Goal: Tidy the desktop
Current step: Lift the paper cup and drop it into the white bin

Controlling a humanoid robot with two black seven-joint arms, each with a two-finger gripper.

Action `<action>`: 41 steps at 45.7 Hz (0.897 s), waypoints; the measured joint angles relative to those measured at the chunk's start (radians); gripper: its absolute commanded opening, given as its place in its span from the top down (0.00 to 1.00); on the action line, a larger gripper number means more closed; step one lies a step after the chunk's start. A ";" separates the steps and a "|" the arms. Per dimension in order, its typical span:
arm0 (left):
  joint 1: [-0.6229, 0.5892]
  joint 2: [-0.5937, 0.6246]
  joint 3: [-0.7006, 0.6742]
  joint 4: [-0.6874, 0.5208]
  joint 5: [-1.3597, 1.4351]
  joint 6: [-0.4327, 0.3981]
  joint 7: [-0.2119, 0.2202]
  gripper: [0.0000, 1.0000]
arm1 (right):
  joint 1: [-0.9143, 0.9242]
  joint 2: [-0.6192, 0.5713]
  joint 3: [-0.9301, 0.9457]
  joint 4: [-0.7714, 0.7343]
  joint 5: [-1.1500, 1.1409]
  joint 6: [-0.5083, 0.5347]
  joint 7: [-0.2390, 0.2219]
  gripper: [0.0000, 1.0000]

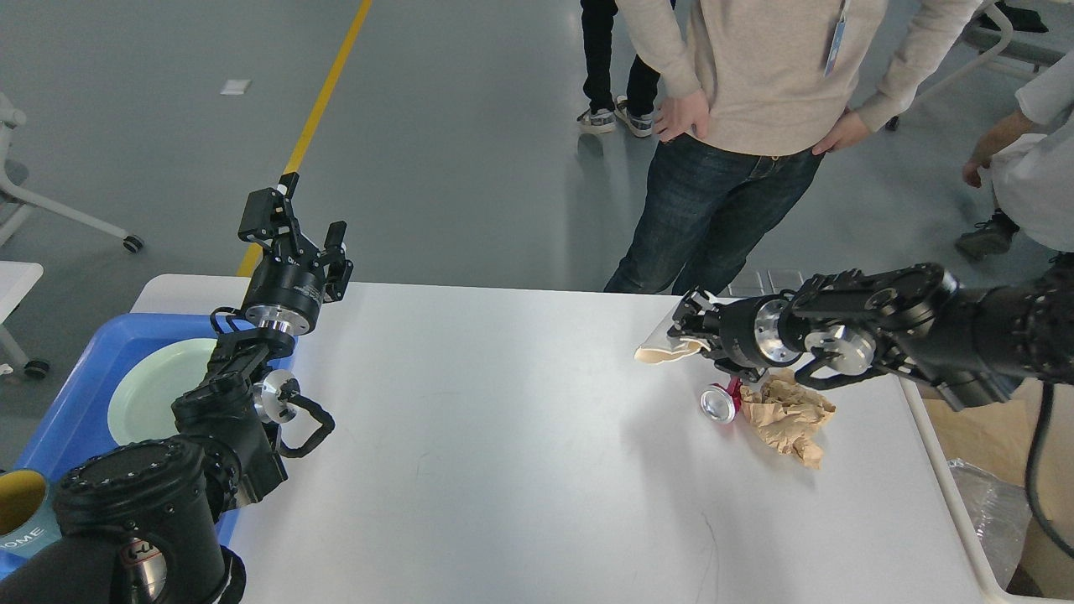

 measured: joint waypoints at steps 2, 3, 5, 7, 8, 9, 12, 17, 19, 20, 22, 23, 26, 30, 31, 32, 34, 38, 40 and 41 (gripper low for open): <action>0.000 0.000 0.000 0.000 0.000 0.000 0.000 0.03 | 0.047 -0.051 0.000 0.025 -0.015 0.045 0.000 1.00; 0.000 0.000 0.000 0.000 0.000 0.000 0.000 0.03 | 0.075 -0.081 0.000 0.038 -0.025 0.071 0.000 1.00; 0.000 0.000 0.000 0.000 0.000 0.000 0.000 0.04 | 0.121 -0.129 -0.002 0.057 -0.039 0.112 -0.001 1.00; 0.000 0.000 0.000 0.000 0.000 0.000 0.000 0.03 | 0.170 -0.178 -0.006 0.073 -0.053 0.155 -0.001 1.00; 0.000 0.001 0.000 0.000 0.000 0.000 0.000 0.03 | 0.192 -0.198 -0.008 0.078 -0.058 0.174 -0.002 1.00; 0.000 0.001 0.000 0.000 0.000 0.000 0.000 0.04 | 0.219 -0.223 -0.011 0.083 -0.064 0.196 -0.002 1.00; 0.000 0.001 0.000 0.000 0.000 0.000 0.000 0.03 | 0.287 -0.285 -0.015 0.088 -0.076 0.252 -0.002 1.00; 0.000 0.001 0.000 0.000 0.000 0.000 0.000 0.03 | 0.360 -0.366 -0.020 0.086 -0.093 0.303 -0.002 1.00; 0.000 0.000 0.000 0.000 0.000 0.000 0.000 0.04 | 0.368 -0.383 -0.025 0.076 -0.114 0.304 -0.002 1.00; 0.000 0.000 0.000 0.000 0.000 0.000 0.000 0.03 | 0.368 -0.388 -0.030 0.069 -0.126 0.302 -0.002 1.00; 0.000 0.000 0.000 0.000 0.000 0.000 0.000 0.03 | 0.359 -0.394 -0.046 0.047 -0.151 0.288 -0.002 1.00; 0.000 0.000 0.000 0.000 0.000 0.000 0.000 0.04 | 0.348 -0.396 -0.056 0.033 -0.158 0.276 -0.002 1.00; 0.000 0.000 0.000 0.000 0.000 0.000 0.000 0.03 | 0.284 -0.399 -0.088 -0.019 -0.171 0.213 -0.002 1.00; 0.000 0.000 0.000 0.000 0.000 0.000 0.000 0.03 | 0.148 -0.400 -0.111 -0.104 -0.182 0.111 -0.001 0.99; 0.000 0.000 0.000 0.000 0.000 0.000 0.000 0.03 | 0.112 -0.401 -0.114 -0.127 -0.184 0.090 0.000 0.90; 0.000 0.000 0.000 0.000 0.000 0.000 0.000 0.03 | 0.065 -0.401 -0.115 -0.155 -0.186 0.066 0.000 0.81; 0.000 0.000 0.000 0.000 0.000 0.000 0.000 0.03 | -0.035 -0.401 -0.117 -0.217 -0.189 0.023 0.000 0.50; 0.000 0.000 0.000 0.000 0.000 0.000 0.000 0.03 | -0.203 -0.400 -0.112 -0.326 -0.192 -0.034 0.000 0.00; 0.000 0.000 0.000 0.000 0.000 0.000 0.000 0.03 | -0.295 -0.397 -0.104 -0.393 -0.192 -0.067 0.000 0.00; 0.000 0.000 0.000 0.000 0.000 0.000 0.000 0.03 | -0.333 -0.393 -0.099 -0.424 -0.193 -0.082 0.001 0.00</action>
